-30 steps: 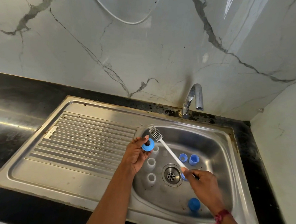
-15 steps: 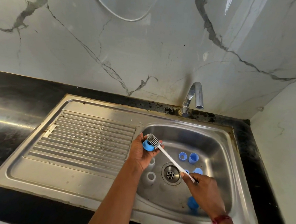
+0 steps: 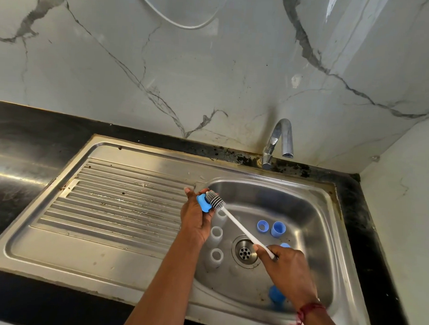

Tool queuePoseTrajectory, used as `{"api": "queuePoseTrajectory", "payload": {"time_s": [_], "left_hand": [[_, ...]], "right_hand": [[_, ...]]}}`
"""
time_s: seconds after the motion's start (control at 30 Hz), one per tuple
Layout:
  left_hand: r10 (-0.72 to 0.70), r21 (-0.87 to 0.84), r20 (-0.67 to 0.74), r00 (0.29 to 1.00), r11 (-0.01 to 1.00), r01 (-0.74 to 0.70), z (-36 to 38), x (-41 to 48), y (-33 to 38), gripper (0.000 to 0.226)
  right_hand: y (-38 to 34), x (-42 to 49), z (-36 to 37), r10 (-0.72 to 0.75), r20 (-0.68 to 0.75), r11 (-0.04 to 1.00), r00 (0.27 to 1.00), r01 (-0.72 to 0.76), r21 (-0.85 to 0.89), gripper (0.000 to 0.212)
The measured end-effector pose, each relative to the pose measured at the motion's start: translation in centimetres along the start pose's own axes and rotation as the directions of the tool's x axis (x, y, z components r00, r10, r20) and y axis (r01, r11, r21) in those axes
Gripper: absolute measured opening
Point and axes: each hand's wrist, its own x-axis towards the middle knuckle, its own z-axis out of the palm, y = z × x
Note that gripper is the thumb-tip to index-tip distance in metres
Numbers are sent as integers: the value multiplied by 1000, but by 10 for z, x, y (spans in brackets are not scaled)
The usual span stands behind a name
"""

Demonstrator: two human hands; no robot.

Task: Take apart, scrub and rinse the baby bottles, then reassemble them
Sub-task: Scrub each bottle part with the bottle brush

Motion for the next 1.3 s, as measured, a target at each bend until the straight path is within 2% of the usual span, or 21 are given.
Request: {"api": "queuePoseTrajectory", "payload": {"time_s": [0.13,0.3,0.53,0.6,0.7,1.03,1.17,1.3], "left_hand": [[-18,-95,-16,1000,995,16,4,2,1,44],[-51,-225,-40,998,973,41,4,7,12,28],[-29,-176,45,999,984,37,-4,5,12,29],[-28,-154,62,998,987,38,0,2,4,32],[-25,-155,59,998,987,34,6,-1,3,24],[-70,-373,59,996,924,87,-9,14,20,29],[-15,-305,133,991,951,55,-6,10,23,18],[-20,-250,187,982,966,68,-3,3,15,18]], "right_hand": [[-16,10,-2,-2,29,1000,1000,2,6,49],[-22,15,1,-17,65,1000,998,17,4,48],[-24,13,-3,-8,85,1000,996,6,27,49],[-27,13,-4,-22,55,1000,998,21,13,47],[-29,13,-4,-55,-6,997,998,55,-49,44],[-19,7,0,-71,78,995,994,76,-69,45],[-22,6,2,-89,71,993,993,94,-72,43],[-27,8,8,-128,-26,990,991,126,-65,47]]}}
